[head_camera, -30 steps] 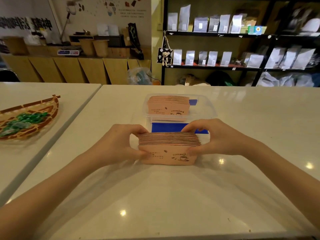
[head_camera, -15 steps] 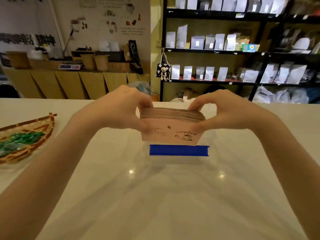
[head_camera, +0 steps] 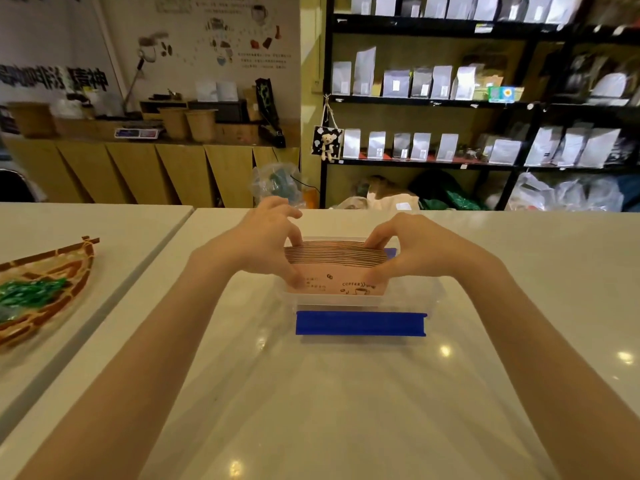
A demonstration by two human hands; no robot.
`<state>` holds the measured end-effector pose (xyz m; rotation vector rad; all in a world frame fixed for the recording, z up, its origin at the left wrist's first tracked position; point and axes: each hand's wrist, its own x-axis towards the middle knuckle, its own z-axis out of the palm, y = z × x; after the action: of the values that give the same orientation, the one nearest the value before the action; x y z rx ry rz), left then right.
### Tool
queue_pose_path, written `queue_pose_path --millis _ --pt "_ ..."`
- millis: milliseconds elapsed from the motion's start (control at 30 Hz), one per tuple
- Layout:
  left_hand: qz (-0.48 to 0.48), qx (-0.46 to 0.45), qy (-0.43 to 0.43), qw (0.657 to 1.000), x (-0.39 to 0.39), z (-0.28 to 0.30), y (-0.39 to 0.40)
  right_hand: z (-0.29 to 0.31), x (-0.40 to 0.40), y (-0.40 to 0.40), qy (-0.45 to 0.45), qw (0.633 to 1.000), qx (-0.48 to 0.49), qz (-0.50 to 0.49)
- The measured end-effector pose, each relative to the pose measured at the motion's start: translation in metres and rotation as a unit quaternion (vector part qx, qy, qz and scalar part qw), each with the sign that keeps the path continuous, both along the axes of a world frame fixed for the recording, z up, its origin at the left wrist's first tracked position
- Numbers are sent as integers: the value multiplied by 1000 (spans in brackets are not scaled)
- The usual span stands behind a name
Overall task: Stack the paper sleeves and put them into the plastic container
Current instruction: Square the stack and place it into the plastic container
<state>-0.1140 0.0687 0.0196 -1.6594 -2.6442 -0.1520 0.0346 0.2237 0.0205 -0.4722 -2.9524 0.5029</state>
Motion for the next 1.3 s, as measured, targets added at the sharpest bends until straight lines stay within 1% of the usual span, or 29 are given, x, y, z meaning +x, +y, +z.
queue_pose_path --millis 133,400,467,567,733,867,1133,1200,1300 --pt "-1 -46 -2 999 -2 -11 7 -10 -6 -1 -51 996 77 11" --pt "2 -83 6 997 -2 -19 13 -16 -9 1 -66 994 86 7" --pt "11 -83 -10 996 -4 -13 9 -16 -9 2 -66 994 88 8" --pt "23 -48 -32 998 -10 0 -1 -13 -8 2 -50 996 75 6" --pt "10 -34 -29 999 -7 3 -4 -11 -8 0 -27 998 55 8" --pt "9 -37 -16 999 -4 -4 3 -16 -11 0 -13 999 38 8" --pt "18 -40 7 999 1 -8 7 -22 -12 -2 -12 1000 15 -4" --pt "22 -50 4 998 2 -7 6 -20 -12 -1 -22 1000 14 -2" --pt "27 -62 -29 997 3 -2 4 -15 -10 0 -23 1000 -2 2"
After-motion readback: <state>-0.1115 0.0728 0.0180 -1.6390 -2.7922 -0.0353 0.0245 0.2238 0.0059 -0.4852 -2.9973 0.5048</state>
